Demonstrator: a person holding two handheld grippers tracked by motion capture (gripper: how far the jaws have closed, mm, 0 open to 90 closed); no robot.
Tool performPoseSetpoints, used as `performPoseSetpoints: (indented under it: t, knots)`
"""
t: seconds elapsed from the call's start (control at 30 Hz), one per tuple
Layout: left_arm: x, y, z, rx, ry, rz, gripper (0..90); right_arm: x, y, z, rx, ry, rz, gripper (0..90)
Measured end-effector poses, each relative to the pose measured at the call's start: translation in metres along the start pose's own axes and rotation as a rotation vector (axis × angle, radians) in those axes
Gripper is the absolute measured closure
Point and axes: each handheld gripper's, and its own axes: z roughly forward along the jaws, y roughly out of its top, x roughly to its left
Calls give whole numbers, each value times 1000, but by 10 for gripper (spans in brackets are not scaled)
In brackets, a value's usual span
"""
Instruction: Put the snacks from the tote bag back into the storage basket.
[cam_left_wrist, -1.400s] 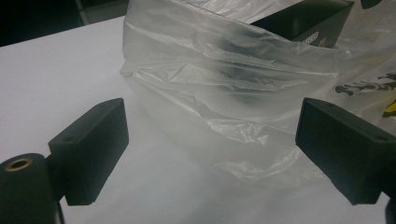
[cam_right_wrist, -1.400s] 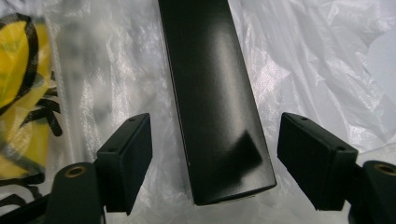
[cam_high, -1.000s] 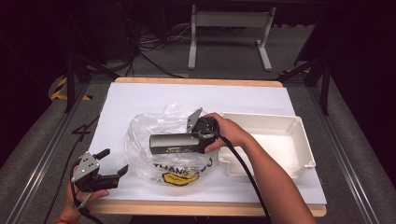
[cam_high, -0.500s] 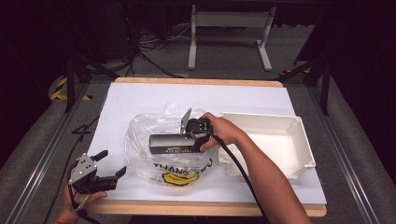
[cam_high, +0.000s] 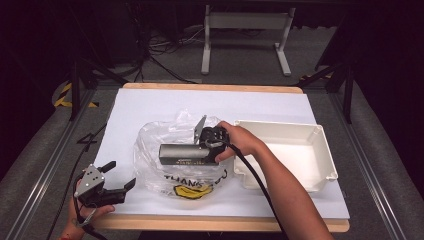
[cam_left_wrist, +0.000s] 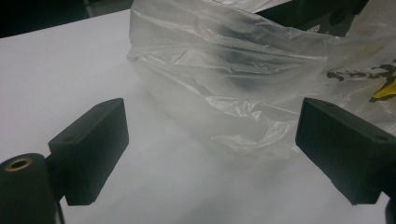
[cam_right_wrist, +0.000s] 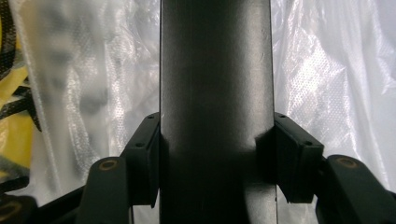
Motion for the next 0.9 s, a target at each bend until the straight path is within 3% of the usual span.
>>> performPoseSetpoints:
  t: [0.9]
  knots:
    - [0, 1, 3, 3, -10, 3, 102, 6, 1, -19, -59, -27, -43, 429]
